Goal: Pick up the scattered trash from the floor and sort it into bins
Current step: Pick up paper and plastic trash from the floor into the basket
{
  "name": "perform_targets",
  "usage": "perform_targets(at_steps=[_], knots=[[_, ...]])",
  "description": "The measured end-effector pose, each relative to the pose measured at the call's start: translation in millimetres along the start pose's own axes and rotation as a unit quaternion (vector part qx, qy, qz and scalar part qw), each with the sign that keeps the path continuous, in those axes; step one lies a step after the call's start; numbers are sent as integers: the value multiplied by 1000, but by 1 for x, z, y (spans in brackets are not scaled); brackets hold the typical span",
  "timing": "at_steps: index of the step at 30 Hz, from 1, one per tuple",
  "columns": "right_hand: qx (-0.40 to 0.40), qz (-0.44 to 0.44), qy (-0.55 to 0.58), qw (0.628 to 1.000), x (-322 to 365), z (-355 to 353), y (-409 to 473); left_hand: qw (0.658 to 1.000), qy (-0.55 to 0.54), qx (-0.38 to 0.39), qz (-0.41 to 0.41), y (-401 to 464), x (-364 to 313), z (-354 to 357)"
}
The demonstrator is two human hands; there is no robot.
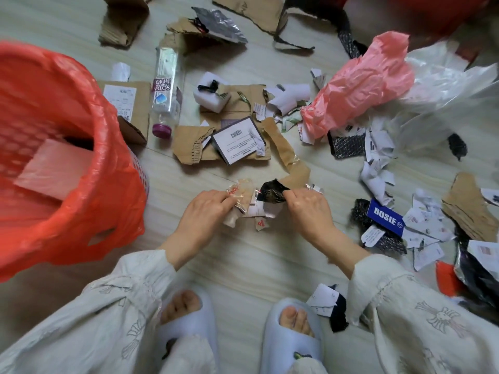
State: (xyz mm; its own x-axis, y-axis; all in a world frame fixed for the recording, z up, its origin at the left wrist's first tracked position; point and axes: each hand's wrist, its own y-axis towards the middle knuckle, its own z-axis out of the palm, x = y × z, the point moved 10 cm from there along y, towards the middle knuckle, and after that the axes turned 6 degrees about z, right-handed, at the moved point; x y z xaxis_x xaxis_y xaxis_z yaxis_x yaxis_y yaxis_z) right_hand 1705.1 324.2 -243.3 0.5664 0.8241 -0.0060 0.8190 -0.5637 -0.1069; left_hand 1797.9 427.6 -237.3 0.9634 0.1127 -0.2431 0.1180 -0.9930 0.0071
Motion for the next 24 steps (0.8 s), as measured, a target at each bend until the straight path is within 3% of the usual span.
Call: perform_targets(at_steps=[3,9,14,17,21,24], knots=[[-62,30,48,996,1,-44,8,997,-14,-64,-40,-5,3,-49],[-229,-25,111,967,38,-172,20,976,14,-209,-60,-19,0,-164],[-249,-41,197,947,100,-259,37,943,105,-286,-132,-68,32,-249],[-199,-72,222,952,150,-287,54,933,129,-286,-177,-102,61,-268],[-196,-133,255,938,222,-307,64,916,139,-259,-273,-146,108,-269],[-173,-166,240,941,267,-290,72,917,84,-168,-353,-168,141,-243]])
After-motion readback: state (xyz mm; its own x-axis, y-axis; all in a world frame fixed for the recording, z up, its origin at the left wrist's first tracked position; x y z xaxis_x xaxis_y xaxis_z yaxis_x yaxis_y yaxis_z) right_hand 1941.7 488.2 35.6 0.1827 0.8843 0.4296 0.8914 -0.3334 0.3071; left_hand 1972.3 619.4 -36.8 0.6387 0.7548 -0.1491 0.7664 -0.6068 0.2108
